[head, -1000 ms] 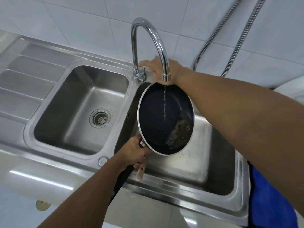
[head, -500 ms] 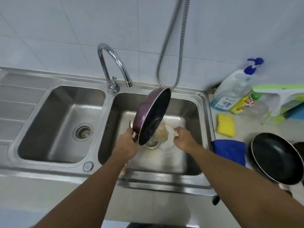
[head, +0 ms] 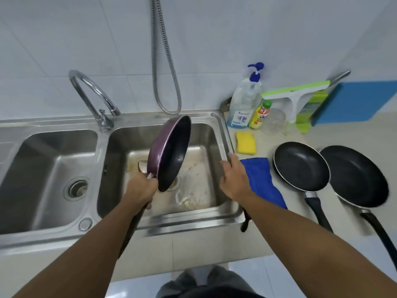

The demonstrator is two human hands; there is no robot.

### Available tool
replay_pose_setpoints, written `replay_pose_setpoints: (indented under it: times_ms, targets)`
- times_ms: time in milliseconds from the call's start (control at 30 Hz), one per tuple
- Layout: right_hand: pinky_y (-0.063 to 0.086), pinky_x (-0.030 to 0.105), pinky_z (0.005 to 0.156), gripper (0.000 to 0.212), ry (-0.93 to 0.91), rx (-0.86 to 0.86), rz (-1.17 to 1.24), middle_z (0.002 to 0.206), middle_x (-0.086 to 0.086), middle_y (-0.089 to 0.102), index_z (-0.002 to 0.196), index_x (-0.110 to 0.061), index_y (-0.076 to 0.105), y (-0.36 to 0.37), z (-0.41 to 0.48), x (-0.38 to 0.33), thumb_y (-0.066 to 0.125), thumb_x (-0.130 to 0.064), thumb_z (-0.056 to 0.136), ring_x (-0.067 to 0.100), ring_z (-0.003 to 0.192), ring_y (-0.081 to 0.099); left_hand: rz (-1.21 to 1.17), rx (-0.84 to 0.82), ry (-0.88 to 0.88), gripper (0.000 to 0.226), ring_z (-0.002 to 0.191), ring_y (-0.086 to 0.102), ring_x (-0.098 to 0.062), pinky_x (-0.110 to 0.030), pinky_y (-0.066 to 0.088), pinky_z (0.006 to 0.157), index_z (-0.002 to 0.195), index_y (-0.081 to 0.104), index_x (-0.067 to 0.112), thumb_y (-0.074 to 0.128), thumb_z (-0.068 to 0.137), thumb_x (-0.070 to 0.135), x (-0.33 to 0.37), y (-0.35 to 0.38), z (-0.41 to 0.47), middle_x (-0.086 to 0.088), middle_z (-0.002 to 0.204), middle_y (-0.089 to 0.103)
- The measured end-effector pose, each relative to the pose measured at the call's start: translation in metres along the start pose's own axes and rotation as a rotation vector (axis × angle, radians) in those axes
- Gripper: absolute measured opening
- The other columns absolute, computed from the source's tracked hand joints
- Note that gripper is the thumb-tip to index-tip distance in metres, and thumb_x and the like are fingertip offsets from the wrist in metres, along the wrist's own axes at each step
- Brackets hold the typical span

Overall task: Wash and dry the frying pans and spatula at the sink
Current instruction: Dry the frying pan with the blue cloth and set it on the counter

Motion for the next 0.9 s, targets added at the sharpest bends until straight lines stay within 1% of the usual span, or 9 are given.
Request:
replay_pose_setpoints:
  times_ms: [67, 133, 200, 300, 433, 533, 633, 767, 900]
  targets:
    - [0.025, 0.048, 0.119, 0.063, 0.167, -0.002, -0.114, 0.16, 0.018, 0.024, 0.149, -0.016, 0.038, 0.0, -0.008, 0.04, 0.056, -0.032, 0.091, 0.041, 0.146, 0.026, -0.117, -0.054, -0.019, 0.016, 0.052, 0.052, -0.023, -0.029, 0.044, 0.041, 0.111, 0.056, 0.008, 0.049, 0.097, 0.013, -0.004, 0.013, 0.0, -0.015, 0.076, 0.058]
    - [0.005, 0.057, 0.122, 0.074, 0.281, -0.068, -0.164, 0.169, 0.016, 0.004, 0.161, -0.02, 0.014, 0.013, -0.019, 0.073, 0.043, -0.048, 0.099, 0.044, 0.154, 0.001, -0.197, -0.114, -0.035, 0.015, 0.049, 0.049, -0.019, -0.028, 0.042, 0.04, 0.11, 0.056, 0.011, 0.047, 0.098, 0.013, -0.005, 0.024, -0.002, -0.013, 0.072, 0.056]
    - [-0.004, 0.059, 0.121, 0.078, 0.302, -0.092, -0.185, 0.17, 0.01, -0.009, 0.162, -0.025, -0.002, 0.025, -0.026, 0.086, 0.031, -0.059, 0.101, 0.042, 0.154, -0.01, -0.253, -0.165, -0.048, 0.015, 0.046, 0.048, -0.016, -0.026, 0.04, 0.039, 0.11, 0.057, 0.014, 0.048, 0.098, 0.013, -0.005, 0.032, -0.004, -0.012, 0.071, 0.055]
    - [0.01, 0.056, 0.122, 0.071, 0.257, 0.018, -0.142, 0.171, 0.002, 0.004, 0.162, -0.028, 0.009, 0.023, -0.034, 0.078, 0.037, -0.055, 0.103, 0.038, 0.156, 0.002, -0.285, -0.221, -0.055, 0.015, 0.044, 0.046, -0.014, -0.027, 0.038, 0.038, 0.112, 0.058, 0.013, 0.052, 0.098, 0.01, -0.008, 0.04, -0.008, -0.011, 0.071, 0.054]
    - [0.034, 0.057, 0.108, 0.067, 0.148, 0.144, 0.015, 0.163, -0.004, 0.033, 0.152, -0.031, 0.043, 0.015, -0.041, 0.057, 0.065, -0.009, 0.092, 0.035, 0.144, 0.034, -0.306, -0.281, -0.038, 0.014, 0.044, 0.045, -0.014, -0.026, 0.037, 0.038, 0.111, 0.056, 0.012, 0.055, 0.098, 0.008, -0.007, 0.049, -0.011, -0.01, 0.07, 0.053]
    - [0.039, 0.05, 0.104, 0.07, 0.148, 0.317, 0.354, 0.147, 0.005, 0.054, 0.144, -0.02, 0.054, -0.011, -0.027, 0.046, 0.059, 0.014, 0.084, 0.033, 0.125, 0.05, -0.323, -0.331, -0.047, 0.014, 0.043, 0.045, -0.014, -0.026, 0.037, 0.037, 0.111, 0.056, 0.011, 0.054, 0.098, 0.007, -0.007, 0.056, -0.013, -0.009, 0.068, 0.054]
    - [0.038, 0.037, 0.114, 0.059, 0.091, 0.416, 0.663, 0.14, 0.01, 0.058, 0.144, -0.01, 0.053, -0.051, 0.007, 0.009, 0.052, 0.013, 0.09, 0.026, 0.128, 0.053, -0.379, -0.381, -0.074, 0.016, 0.044, 0.043, -0.014, -0.026, 0.035, 0.036, 0.115, 0.055, 0.01, 0.052, 0.099, 0.007, -0.006, 0.064, -0.017, -0.009, 0.07, 0.052]
    - [0.029, 0.016, 0.116, 0.053, -0.007, 0.318, 0.855, 0.15, 0.001, 0.05, 0.15, -0.015, 0.046, -0.085, 0.056, -0.084, 0.05, -0.002, 0.099, 0.009, 0.134, 0.044, -0.445, -0.381, -0.078, 0.015, 0.043, 0.04, -0.014, -0.024, 0.031, 0.035, 0.11, 0.052, 0.013, 0.048, 0.098, 0.007, -0.001, 0.067, -0.021, -0.008, 0.069, 0.049]
    - [0.029, 0.018, 0.114, 0.059, -0.154, -0.003, 0.96, 0.157, -0.004, 0.042, 0.158, -0.029, 0.032, -0.065, 0.057, -0.167, 0.048, -0.01, 0.105, 0.005, 0.137, 0.041, -0.465, -0.361, -0.068, 0.014, 0.042, 0.037, -0.015, -0.021, 0.028, 0.036, 0.099, 0.053, 0.018, 0.048, 0.096, 0.005, 0.01, 0.06, -0.02, -0.007, 0.066, 0.047]
Point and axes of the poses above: each hand's wrist, its own z-axis towards the middle knuckle, its own y-axis out of the palm, x = y × z, the point moved 9 cm from there along z, towards the middle knuckle
